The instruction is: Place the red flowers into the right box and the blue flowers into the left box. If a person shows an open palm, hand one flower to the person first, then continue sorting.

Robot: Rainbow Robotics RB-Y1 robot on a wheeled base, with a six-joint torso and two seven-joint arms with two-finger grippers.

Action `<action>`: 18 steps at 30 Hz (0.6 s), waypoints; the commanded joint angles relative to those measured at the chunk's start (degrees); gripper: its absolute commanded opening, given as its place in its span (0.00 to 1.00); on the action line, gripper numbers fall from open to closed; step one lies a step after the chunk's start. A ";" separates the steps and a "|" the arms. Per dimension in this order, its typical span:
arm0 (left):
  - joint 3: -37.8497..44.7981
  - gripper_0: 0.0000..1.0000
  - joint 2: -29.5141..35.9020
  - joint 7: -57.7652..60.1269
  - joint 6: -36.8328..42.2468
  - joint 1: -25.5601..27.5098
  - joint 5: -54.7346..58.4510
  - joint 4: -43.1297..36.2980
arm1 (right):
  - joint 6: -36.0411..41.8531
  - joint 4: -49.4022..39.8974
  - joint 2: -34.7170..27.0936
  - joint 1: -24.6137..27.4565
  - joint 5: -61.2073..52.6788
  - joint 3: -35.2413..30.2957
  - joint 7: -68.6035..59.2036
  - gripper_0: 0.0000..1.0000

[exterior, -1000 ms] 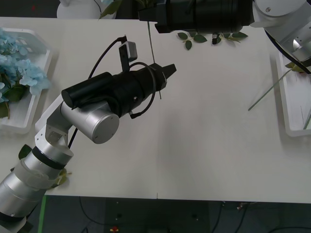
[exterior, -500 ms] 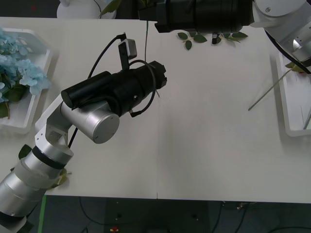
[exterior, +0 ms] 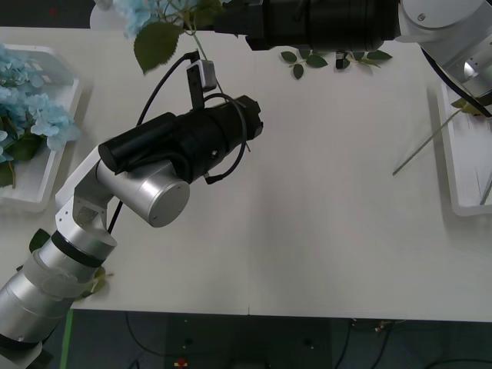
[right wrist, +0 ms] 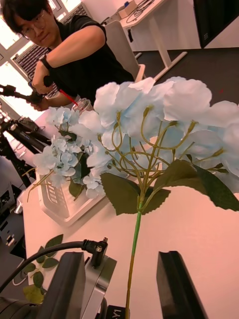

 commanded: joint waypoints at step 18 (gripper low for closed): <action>16.61 0.00 20.33 13.07 2.21 5.49 10.32 -4.48 | 3.21 -7.16 -13.99 -0.54 -6.60 3.54 2.65 0.78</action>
